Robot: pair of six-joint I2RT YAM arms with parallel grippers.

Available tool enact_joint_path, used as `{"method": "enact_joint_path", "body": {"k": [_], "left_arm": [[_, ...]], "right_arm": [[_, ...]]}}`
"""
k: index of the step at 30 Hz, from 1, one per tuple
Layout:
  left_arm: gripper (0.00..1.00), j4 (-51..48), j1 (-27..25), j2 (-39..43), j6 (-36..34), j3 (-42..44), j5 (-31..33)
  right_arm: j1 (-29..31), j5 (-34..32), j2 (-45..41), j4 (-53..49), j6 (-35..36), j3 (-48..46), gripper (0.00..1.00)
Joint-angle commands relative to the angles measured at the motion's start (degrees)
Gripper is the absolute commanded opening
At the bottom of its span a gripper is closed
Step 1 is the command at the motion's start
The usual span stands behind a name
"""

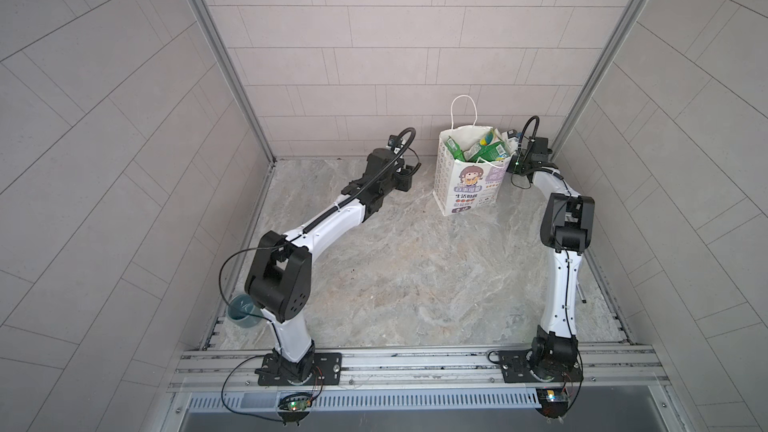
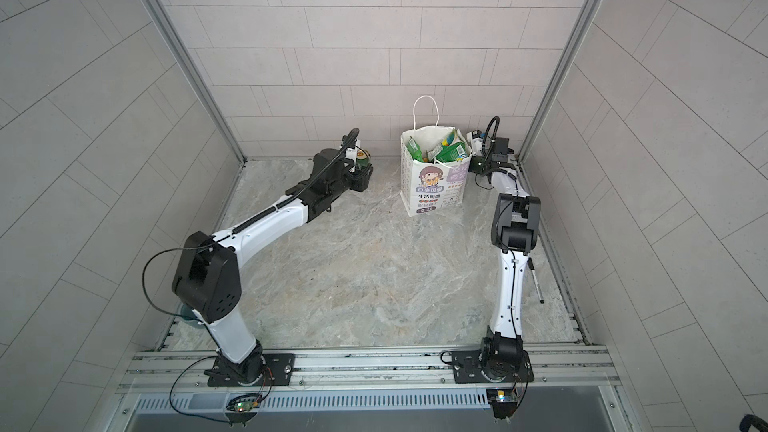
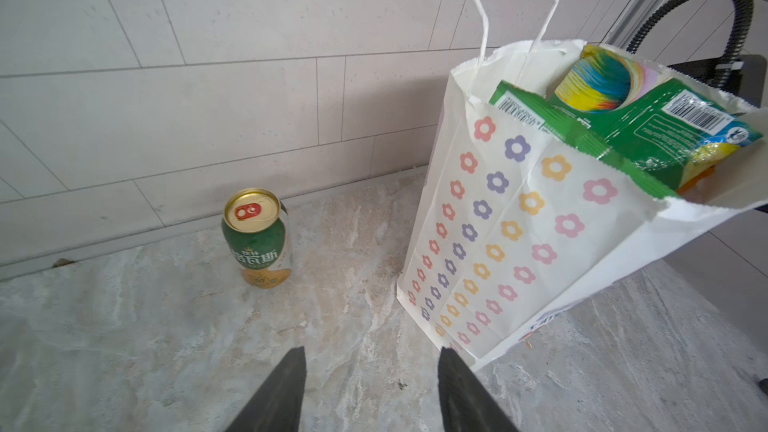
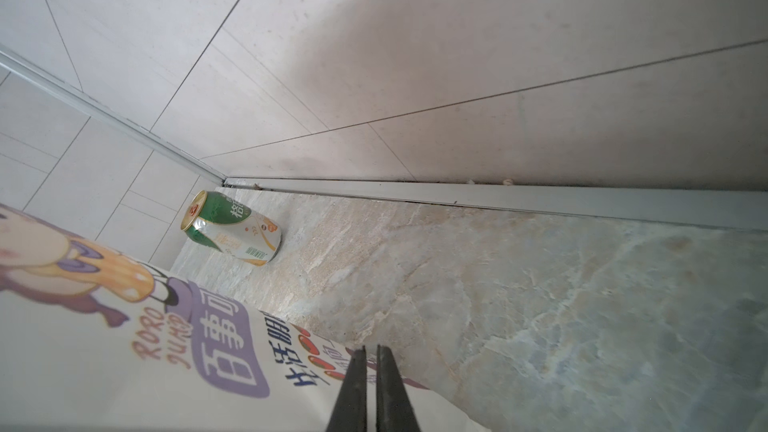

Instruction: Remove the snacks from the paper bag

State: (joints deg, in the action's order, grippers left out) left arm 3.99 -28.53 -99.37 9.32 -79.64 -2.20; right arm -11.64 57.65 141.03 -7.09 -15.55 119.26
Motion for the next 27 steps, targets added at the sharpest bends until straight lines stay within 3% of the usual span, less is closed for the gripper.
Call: {"method": "enact_joint_path", "body": {"k": [1, 17, 22, 27], "left_arm": [[0.58, 2.46, 1.81, 5.03, -0.09, 2.70, 1.32], [0.62, 0.32, 5.55, 20.55, -0.87, 12.27, 2.46], [0.65, 0.74, 6.23, 23.83, 0.10, 16.43, 2.48], [0.68, 0.78, 8.69, 26.08, 0.92, 20.20, 2.16]], "right_arm": [[2.09, 1.91, -5.16, -1.60, 5.15, -2.10, 0.08], [8.48, -11.20, -21.56, 0.50, 9.95, -26.99, 0.12], [11.59, -17.51, -28.22, 5.96, 4.05, -37.45, 0.19], [15.60, -22.14, -34.68, 16.62, -9.05, -48.56, 0.20]]}}
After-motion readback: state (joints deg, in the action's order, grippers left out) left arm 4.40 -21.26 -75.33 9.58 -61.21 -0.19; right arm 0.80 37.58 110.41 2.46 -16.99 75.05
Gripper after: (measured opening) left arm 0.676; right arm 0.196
